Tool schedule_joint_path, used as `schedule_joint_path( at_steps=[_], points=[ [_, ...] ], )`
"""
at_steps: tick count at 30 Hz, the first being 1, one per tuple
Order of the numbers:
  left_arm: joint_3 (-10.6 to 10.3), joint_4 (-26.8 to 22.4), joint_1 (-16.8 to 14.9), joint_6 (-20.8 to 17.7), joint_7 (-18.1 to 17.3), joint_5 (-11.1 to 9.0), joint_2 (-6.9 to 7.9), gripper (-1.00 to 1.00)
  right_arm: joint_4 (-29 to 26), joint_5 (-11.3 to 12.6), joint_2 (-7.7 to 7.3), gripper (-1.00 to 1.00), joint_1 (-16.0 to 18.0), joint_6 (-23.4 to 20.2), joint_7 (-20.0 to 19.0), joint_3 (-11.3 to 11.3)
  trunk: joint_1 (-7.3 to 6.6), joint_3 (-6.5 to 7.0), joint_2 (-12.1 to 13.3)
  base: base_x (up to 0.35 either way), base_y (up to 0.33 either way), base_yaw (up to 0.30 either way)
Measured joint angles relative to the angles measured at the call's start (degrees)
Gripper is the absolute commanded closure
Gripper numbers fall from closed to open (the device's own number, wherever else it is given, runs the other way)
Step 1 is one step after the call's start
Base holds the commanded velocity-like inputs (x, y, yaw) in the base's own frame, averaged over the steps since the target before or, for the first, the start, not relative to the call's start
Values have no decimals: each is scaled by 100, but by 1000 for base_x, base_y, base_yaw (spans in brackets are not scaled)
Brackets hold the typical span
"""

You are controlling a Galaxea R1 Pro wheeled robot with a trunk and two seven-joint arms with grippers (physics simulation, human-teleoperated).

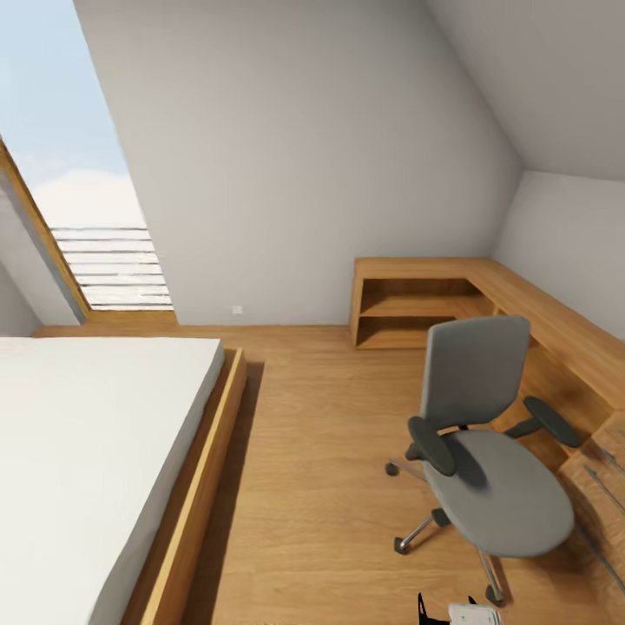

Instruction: In the bedroom, organize the workspace by keeping the computer under the desk, ensuring the monitor is on the desk, placing the keyboard on the desk next to the monitor, placing the mouse on the desk next to the keyboard, moving the folder from the swivel chair onto the desk next to the mouse, stacking the notebook on top of the folder with the pen on top of the notebook, and positioning the swivel chair next to the desk.

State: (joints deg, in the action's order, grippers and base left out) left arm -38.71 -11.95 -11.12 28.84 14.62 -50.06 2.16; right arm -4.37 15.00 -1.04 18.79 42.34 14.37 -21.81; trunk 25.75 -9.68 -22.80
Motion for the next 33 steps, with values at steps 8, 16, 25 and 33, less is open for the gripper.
schedule_joint_path(
  at_steps=[8,16,25,33],
  points=[
    [0,1,0,3,0,-1,0,-100,-1,-1,-5,-100,-1,-3,-9,0,0,-31,0,0,193,253],
    [0,2,-1,0,-8,2,-1,-100,-1,1,-7,-100,-1,-8,-26,-2,0,-42,0,0,116,64],
    [0,3,-2,-1,-9,3,-1,-100,-3,-3,-15,-100,-2,-2,-40,-6,0,-23,0,0,4,-102],
    [0,3,-2,-1,-9,2,-1,-100,-2,-8,-19,-100,-3,0,-53,-10,-1,17,-1,31,3,-213]
  ],
)
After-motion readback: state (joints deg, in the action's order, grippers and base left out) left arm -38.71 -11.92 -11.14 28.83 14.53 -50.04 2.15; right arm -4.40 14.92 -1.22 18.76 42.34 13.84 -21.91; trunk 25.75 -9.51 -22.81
